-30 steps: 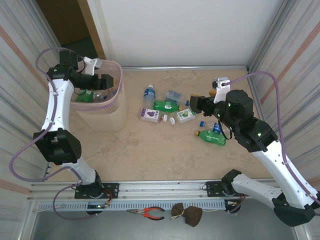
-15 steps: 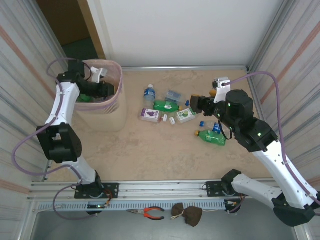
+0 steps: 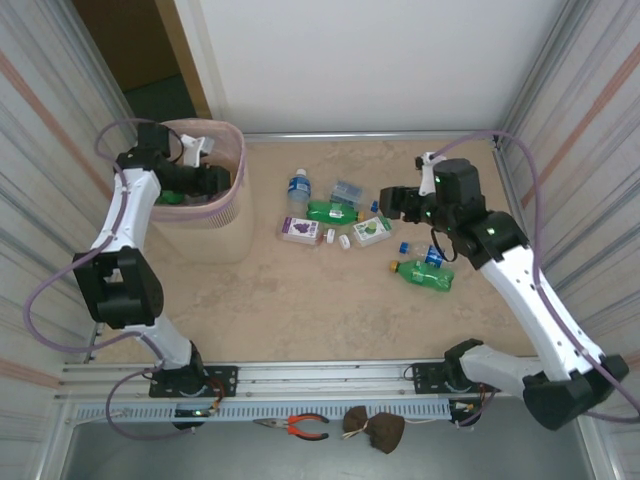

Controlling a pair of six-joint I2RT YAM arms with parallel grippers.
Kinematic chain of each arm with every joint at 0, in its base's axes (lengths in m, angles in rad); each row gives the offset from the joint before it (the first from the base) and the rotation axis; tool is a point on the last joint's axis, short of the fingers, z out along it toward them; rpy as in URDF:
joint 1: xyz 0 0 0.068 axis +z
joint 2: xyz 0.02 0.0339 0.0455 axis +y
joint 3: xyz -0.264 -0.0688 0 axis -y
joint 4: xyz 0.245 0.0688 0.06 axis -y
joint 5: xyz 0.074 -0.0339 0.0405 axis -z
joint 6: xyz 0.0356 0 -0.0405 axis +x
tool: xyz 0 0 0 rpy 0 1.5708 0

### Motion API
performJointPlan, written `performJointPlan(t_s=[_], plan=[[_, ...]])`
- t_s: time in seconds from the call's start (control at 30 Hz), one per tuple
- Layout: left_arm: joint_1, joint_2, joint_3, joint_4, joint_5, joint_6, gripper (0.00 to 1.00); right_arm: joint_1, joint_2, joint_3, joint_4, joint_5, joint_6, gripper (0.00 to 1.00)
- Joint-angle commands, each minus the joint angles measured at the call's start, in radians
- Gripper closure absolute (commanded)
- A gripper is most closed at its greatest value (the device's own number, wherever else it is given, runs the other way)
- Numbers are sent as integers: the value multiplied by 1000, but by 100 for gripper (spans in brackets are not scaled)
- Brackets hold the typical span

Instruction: Put the plastic bottles in the bin

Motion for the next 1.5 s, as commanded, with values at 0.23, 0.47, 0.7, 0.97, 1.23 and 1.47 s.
performJointPlan(t_s=[0.23,0.47,0.7,0.97,1.23,1.47], plan=[[-1,-181,91,-31,-57,-52,52,-22,227,136,-57,-105,92,21],[-8,-287,75,4,-42,-97,50,-2,438,269,-70,-180,136,24],[-25,-406,-20,75,-32,-145,49,63,731,535,-91,-216,177,24],[-34,-517,-131,157,-27,-190,48,118,1037,865,-120,-123,250,18],[-39,-572,-191,213,-10,-208,47,142,1287,1124,-128,-92,297,18],[-71,-573,-216,239,-8,-227,47,151,1430,1256,-122,-30,316,18]])
